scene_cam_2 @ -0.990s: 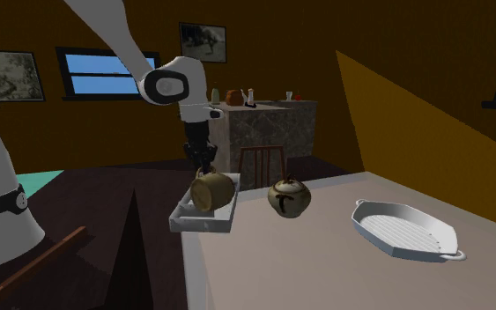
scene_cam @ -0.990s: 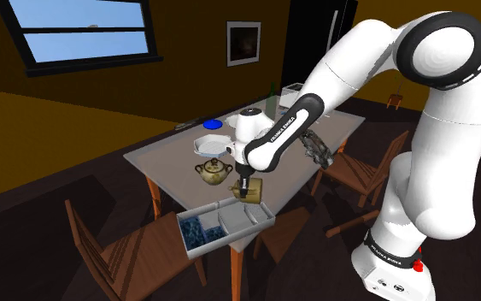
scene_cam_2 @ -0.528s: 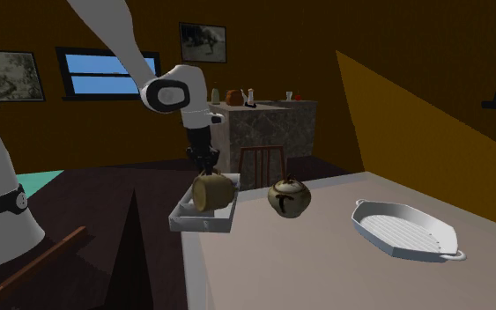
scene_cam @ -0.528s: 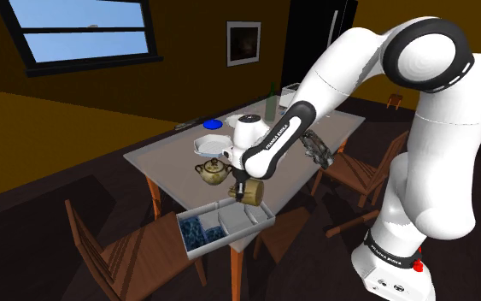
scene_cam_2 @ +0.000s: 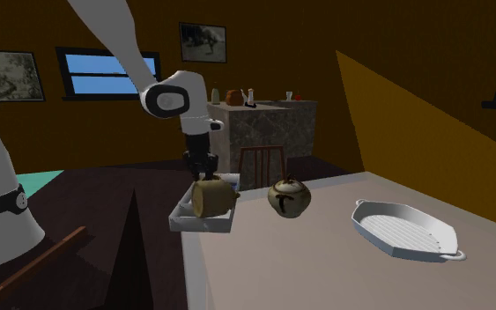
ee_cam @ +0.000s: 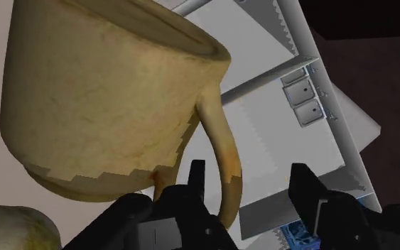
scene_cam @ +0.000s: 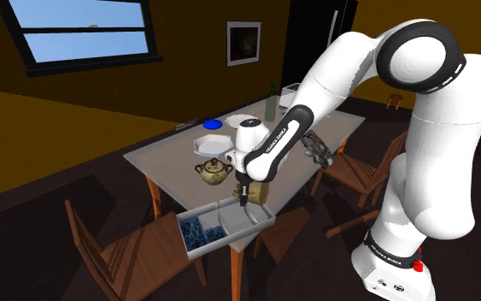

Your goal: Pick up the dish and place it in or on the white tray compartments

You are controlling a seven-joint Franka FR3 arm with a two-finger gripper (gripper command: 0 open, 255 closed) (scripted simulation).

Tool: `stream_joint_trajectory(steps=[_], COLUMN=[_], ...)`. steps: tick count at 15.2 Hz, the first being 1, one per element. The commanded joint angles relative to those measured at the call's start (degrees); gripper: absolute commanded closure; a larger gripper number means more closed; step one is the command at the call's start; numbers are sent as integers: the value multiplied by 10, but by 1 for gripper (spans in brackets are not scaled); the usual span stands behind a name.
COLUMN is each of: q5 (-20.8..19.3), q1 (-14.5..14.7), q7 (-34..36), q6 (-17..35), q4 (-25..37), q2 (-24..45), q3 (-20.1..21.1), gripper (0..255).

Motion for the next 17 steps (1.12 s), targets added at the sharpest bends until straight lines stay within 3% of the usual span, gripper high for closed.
stream_joint_trajectory(steps=[1,5,9,17], q5=[0,0,-24,-24], q1=[0,0,5,5], q7=[0,0,17,17], q6=[-1,-3,-76,-76], q4=[0,0,-1,-1], q2=[2,0,-75,-75], q3=[0,0,-9,-8], gripper=[0,0,0,0])
